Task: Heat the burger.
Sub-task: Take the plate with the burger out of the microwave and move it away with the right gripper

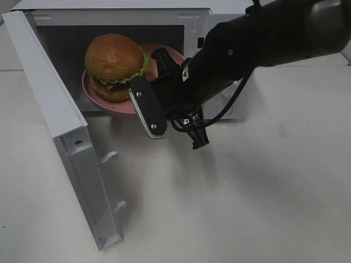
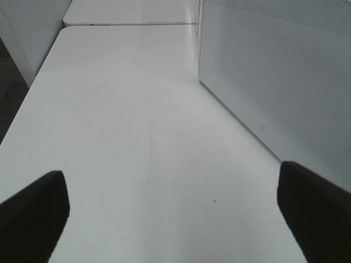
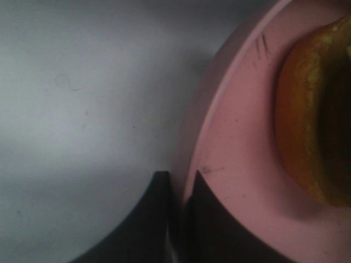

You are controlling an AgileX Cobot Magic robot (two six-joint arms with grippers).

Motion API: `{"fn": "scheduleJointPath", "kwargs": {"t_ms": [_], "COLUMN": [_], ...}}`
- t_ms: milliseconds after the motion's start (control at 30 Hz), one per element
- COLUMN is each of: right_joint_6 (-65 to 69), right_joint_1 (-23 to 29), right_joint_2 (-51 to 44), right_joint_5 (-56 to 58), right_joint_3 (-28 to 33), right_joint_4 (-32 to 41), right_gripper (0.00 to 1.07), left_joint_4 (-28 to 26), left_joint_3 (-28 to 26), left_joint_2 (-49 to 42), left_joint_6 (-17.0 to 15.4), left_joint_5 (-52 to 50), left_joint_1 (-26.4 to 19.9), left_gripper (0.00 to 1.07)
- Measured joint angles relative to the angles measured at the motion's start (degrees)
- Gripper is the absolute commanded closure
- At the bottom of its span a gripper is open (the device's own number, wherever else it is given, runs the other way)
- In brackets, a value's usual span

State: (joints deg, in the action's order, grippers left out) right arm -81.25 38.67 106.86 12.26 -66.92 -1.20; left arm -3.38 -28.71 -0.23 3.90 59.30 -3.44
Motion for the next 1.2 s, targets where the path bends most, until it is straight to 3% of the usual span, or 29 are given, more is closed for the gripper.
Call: {"fn": "scheduleJointPath", "kwargs": {"t_ms": [1200], "right_joint_6": [1.5], "right_joint_1": [-0.2], "right_joint_2": [-23.6], "right_joint_5": [-1.2], "right_joint_3": [25.2], "right_joint_4": [4.4], "right_gripper": [1.07], "left_joint_4": [0.0], "left_joint_3": [0.0], "left_joint_2": [0.0], "left_joint_6": [0.0], "left_joint_5": [0.0], "left_joint_1": [0.0], "left_gripper": [0.09]}}
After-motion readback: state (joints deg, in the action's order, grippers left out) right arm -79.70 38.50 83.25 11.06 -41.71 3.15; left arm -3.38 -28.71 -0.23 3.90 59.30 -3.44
